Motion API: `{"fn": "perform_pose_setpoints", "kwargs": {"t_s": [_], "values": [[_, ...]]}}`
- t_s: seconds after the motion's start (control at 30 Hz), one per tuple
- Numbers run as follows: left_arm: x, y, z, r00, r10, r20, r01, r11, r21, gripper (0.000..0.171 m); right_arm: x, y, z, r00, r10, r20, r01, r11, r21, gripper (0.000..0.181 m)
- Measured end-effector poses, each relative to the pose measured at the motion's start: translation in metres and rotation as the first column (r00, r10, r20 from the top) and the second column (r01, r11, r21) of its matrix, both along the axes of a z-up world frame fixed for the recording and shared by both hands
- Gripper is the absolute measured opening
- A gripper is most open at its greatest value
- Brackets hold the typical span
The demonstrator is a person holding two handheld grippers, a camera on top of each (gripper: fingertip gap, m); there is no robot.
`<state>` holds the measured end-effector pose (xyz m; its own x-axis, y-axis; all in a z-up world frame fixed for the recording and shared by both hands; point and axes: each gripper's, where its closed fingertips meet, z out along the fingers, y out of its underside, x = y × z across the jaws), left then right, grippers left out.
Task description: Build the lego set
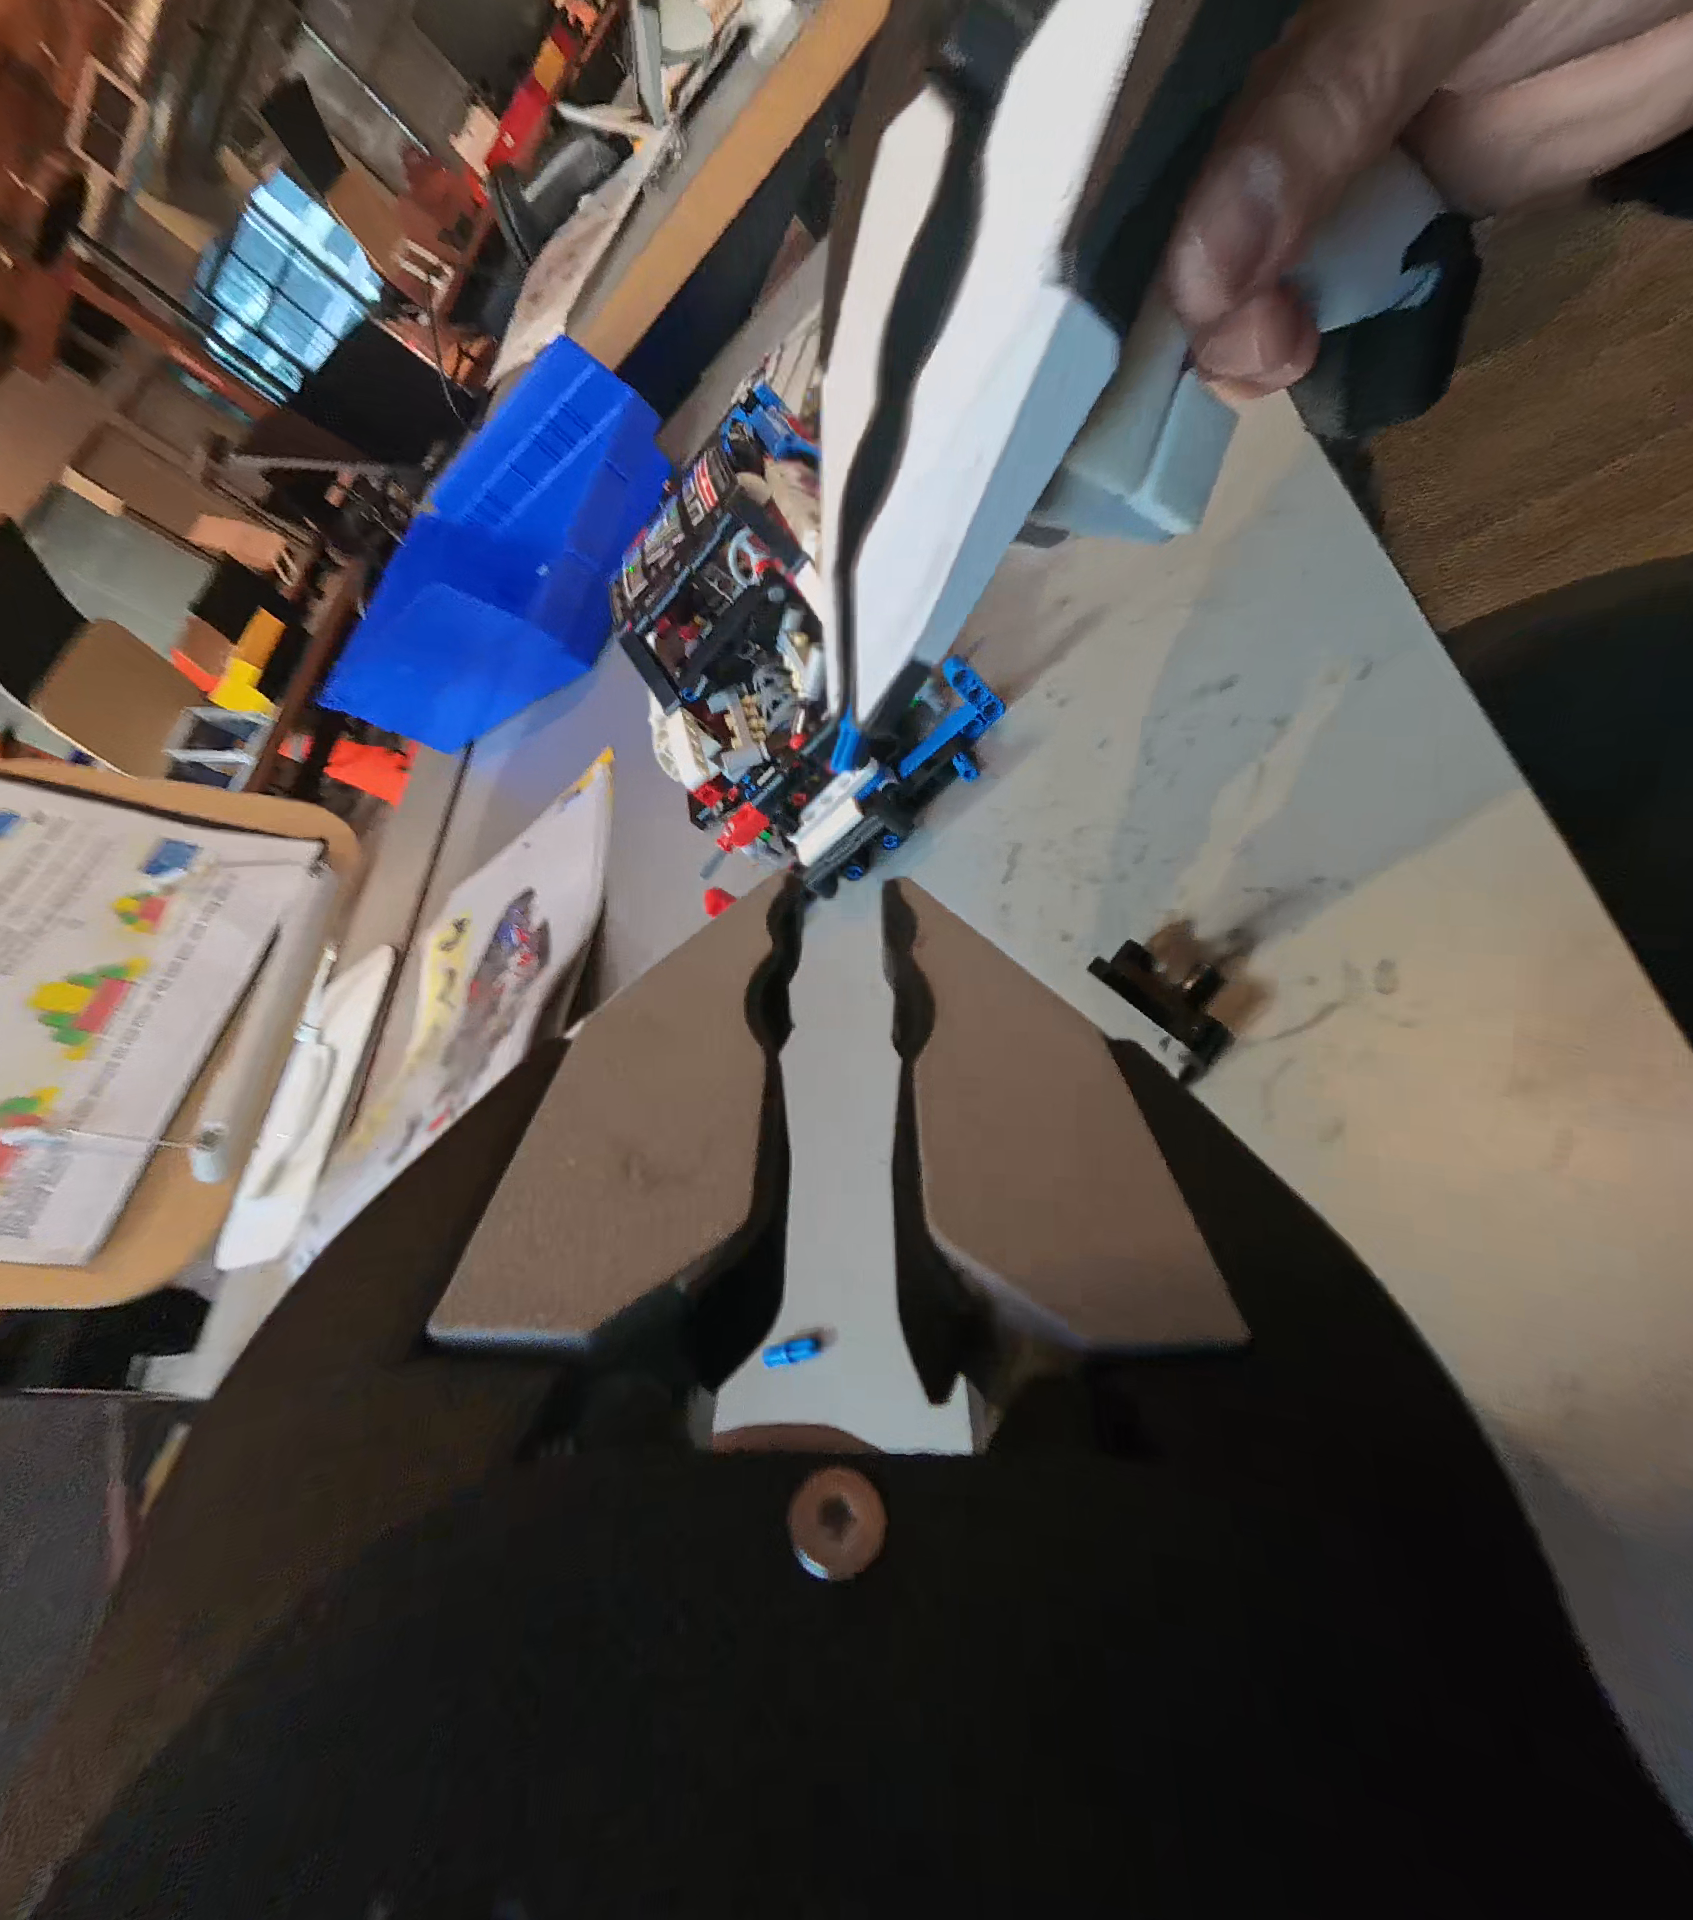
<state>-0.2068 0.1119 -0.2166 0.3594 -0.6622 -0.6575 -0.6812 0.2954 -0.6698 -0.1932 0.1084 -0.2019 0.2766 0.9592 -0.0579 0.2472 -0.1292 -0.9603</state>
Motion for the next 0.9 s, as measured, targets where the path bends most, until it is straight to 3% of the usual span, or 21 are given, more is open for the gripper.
{"fn": "perform_pose_setpoints", "kwargs": {"t_s": [0.17,0.4,0.53,0.9], "values": [[-0.01,-0.004,-0.01,0.999,0.015,0.043,-0.011,0.996,-0.09,0.012,0.006,-0.004,-0.013,0.999,-0.048,0.012,0.047,0.998,0.04,0.003],[-0.01,-0.013,-0.021,0.997,0.005,0.071,0.004,0.992,-0.125,0.011,0.011,0.001,0.002,0.998,-0.044,0.049,0.042,0.999,0.025,0.003],[-0.014,-0.011,-0.015,0.991,-0.003,0.132,0.023,0.988,-0.154,0.011,0.012,0.003,0.0,0.993,-0.071,0.096,0.068,0.997,0.032,0.003],[-0.029,-0.003,-0.024,0.986,0.079,0.149,-0.037,0.964,-0.264,0.01,0.004,-0.025,-0.026,0.987,-0.118,0.113,0.115,0.993,0.031,0.003]]}}
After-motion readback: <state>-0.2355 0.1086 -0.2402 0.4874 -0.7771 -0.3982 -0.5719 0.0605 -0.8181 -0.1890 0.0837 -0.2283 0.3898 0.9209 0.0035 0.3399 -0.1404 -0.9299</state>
